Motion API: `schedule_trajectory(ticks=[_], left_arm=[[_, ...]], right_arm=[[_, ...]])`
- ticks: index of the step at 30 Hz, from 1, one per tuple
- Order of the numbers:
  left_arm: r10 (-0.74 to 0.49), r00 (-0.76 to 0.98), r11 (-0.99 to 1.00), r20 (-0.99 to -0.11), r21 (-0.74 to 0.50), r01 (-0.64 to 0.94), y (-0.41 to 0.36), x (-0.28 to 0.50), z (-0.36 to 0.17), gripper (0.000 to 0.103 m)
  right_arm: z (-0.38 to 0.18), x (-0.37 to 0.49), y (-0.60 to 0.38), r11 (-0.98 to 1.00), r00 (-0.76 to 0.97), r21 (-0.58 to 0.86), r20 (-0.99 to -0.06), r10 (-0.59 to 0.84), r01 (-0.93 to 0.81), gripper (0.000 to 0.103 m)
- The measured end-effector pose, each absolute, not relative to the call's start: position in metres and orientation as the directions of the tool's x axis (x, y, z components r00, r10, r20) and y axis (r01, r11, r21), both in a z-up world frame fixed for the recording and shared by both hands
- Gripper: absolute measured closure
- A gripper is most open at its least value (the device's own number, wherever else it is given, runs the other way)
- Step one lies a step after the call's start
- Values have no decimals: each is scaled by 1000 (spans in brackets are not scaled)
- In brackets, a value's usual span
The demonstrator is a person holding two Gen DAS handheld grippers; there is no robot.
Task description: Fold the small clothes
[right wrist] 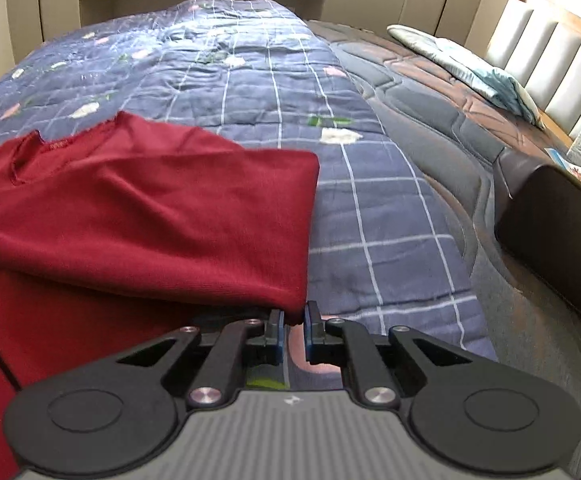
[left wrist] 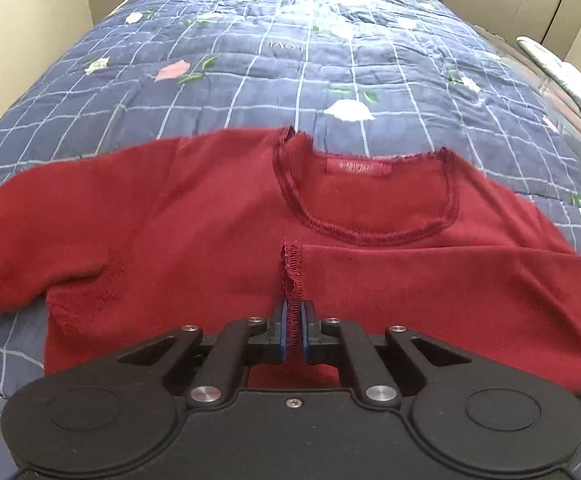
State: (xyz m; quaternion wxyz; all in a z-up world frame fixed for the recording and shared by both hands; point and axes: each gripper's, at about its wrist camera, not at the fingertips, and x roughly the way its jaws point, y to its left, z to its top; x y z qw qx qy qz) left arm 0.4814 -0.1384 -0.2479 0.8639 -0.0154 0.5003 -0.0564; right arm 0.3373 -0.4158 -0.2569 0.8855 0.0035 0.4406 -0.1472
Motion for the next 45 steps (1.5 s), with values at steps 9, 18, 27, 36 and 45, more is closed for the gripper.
schedule_trajectory(ticks=[9,18,27,36,45], left_arm=[[-114,542,992,-833,-69,102,-135,468,-235,97],[-97,580,994,-809,-54,92,-113,448,-226,97],[-94,535,995,-840,-65,73,-91,455,-242,89],[-96,558,992,-824,-128,-18,-61,447,-229,19],[126,542,936,-831,-82,-343,35,435,-224,3]], right_arm=[[-253,335,-410,952,555,-120,-788,-264,283,93],[-246,336,-388,964,566,-108,-791,-231,242,92],[-252,332,-381,959,527,-106,-817,-235,263,87],[-234,317,-369,956,522,-71,-825,-216,283,15],[-223,321,-316,974,548,-24,-824,-147,225,1]])
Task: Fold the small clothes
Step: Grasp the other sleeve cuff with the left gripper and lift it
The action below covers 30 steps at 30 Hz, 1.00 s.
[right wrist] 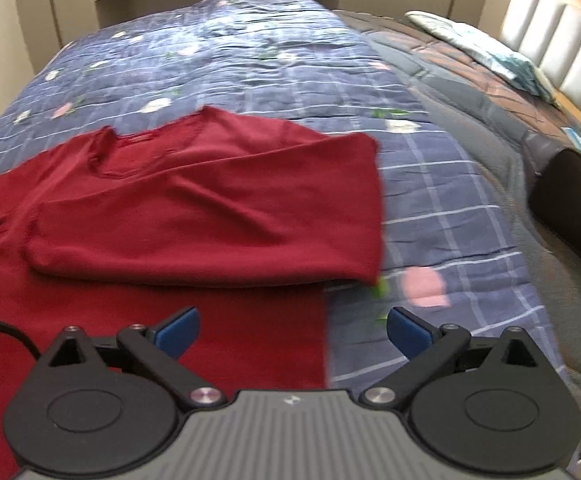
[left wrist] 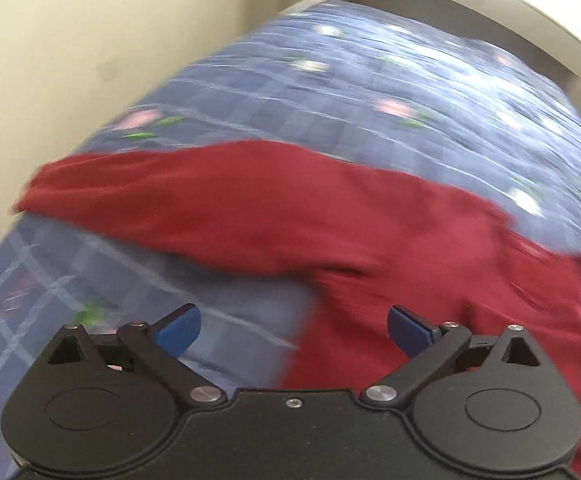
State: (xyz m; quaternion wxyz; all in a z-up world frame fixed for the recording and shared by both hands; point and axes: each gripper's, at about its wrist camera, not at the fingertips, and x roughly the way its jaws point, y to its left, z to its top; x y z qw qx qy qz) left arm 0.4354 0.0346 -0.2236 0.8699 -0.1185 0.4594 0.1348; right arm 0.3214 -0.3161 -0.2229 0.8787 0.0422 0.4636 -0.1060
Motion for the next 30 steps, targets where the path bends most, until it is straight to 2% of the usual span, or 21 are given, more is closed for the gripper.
schedule_trajectory(ticks=[8,17,19,23,25,27,30], left_arm=[[330,483,767,-811,-68,-638,171,429,-232,1],[283,500,597,-818,-257,-760,262,436,-252,2],[282,515,560,-810,-297,-773,273,436,-254,9],[246,494,540,-834,-305,-784,290,449,-264,56],[243,502,531,-830,-320,-785,294,451,-266,61],[250,511,525,-822,-328,-785,297,451,-266,78],[268,519,526,-812,-328,-785,296,451,-263,95]], right_arm=[[-229,331,-255,997,524,-10,-850,-48,75,1],[-231,338,-216,999,478,-42,-878,-36,-1,0],[-230,340,-209,999,471,-43,-882,-34,-7,0],[-228,342,-196,999,462,-44,-887,-24,-31,0],[-226,342,-193,998,459,-38,-888,-15,-41,0],[-226,343,-191,998,454,-37,-891,-12,-45,0],[-227,343,-190,998,452,-31,-892,-7,-47,0]])
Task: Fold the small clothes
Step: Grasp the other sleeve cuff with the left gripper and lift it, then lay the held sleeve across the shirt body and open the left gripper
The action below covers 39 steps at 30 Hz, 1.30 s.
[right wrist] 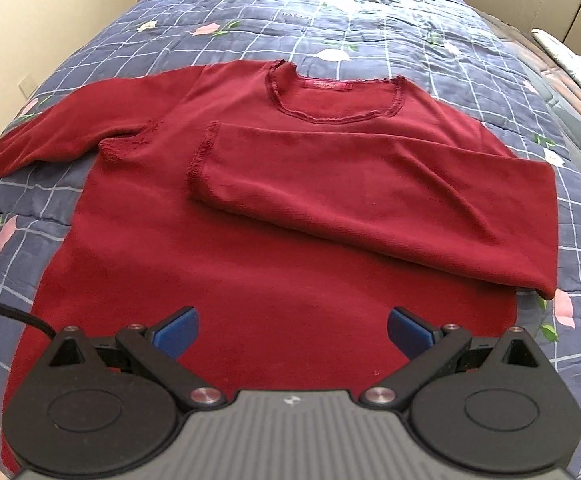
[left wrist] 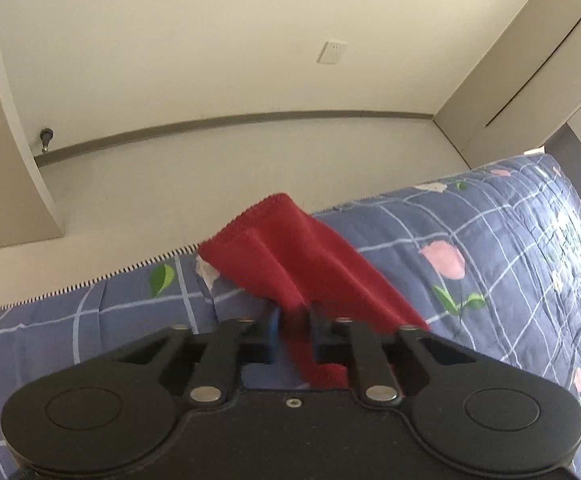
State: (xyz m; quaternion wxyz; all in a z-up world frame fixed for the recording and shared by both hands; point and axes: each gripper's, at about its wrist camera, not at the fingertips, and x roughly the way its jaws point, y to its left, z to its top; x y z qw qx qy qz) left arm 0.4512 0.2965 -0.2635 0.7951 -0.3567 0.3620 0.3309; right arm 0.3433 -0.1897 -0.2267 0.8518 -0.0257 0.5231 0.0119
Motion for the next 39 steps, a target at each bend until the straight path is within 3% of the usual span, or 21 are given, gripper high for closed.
schedule_trajectory(ticks=[7,12,18,25,29,39], left_arm=[[366,611,641,-702,-286,-712,264,449,-227,97],[359,727,758,-585,-272,-593,225,454,-185,97],[201,882,907,-425,-259,-331,143,460,-122,97],[-72,938,971,-338,-237,-11,23,459,-84,97],[-198,912,973,-360,-187,137,-40,458,-90,97],[-382,733,923,-562,-194,333,-131,438,-166,97]], right_arm=[[-227,339,-203,1000,458,-2,-889,9,-24,0],[-227,337,-222,999,465,28,-885,18,15,0],[-219,336,-256,995,496,54,-868,7,80,0],[-206,334,-314,984,541,40,-839,-60,172,0],[-206,331,-350,973,546,15,-830,-115,228,0],[-220,315,-407,952,508,-12,-844,-173,306,0]])
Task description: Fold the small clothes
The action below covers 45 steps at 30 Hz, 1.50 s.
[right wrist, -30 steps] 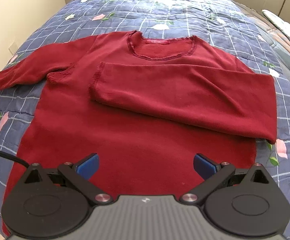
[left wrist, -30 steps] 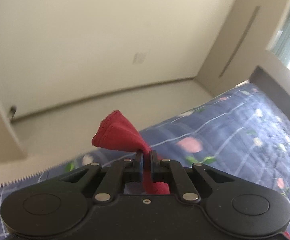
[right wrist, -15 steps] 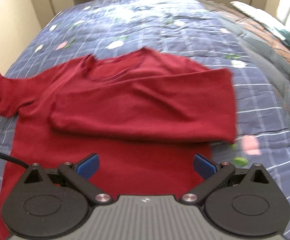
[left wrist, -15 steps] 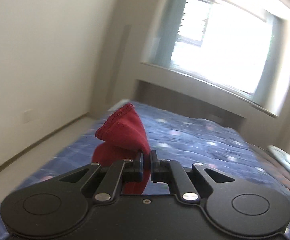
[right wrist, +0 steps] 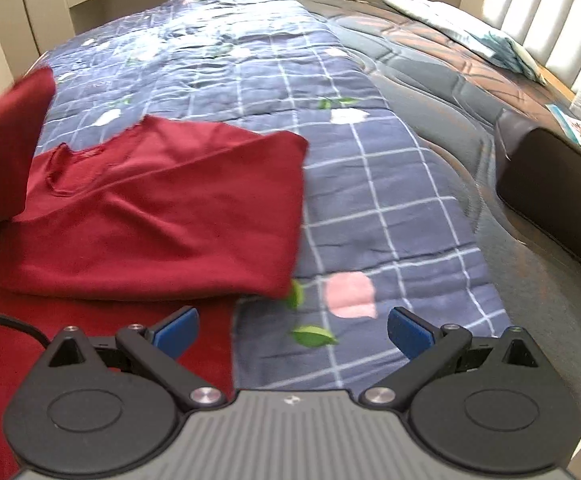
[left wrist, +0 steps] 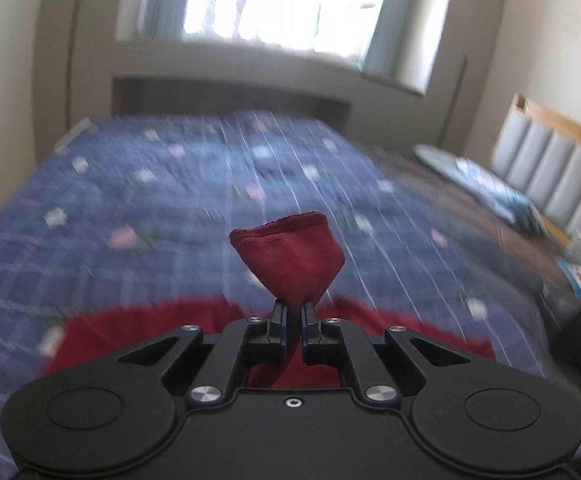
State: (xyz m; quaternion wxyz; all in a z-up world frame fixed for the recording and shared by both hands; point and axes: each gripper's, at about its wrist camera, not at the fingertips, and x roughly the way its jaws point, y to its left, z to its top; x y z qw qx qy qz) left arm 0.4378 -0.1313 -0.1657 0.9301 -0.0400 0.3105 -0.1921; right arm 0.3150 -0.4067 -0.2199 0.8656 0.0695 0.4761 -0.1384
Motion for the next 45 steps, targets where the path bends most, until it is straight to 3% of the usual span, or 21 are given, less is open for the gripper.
schedule_trajectory(ticks=[7,13,23,29,37,45], left_arm=[[-389,628,914,-674,-196,356,-150,425,-208,95],[-397,579,908,-712,-214,360,-152,418,-220,83],[-350,557,936,-753,-251,249,-128,395,-219,33],[-175,575,982,-800,-183,44,-87,383,-224,7],[32,569,969,-822,-113,-218,-26,380,-223,2],[81,564,955,-822,-99,-280,-7,374,-223,1]], right_arm=[[-221,319,-413,960,514,-2,-844,-152,280,0],[-219,332,-411,968,528,1,-838,-135,250,0],[-214,370,-385,983,590,108,-808,0,147,0],[-215,414,-342,984,600,172,-791,118,34,0],[-236,451,-280,982,545,175,-818,183,-67,0],[-255,453,-269,999,513,10,-859,-8,31,0]])
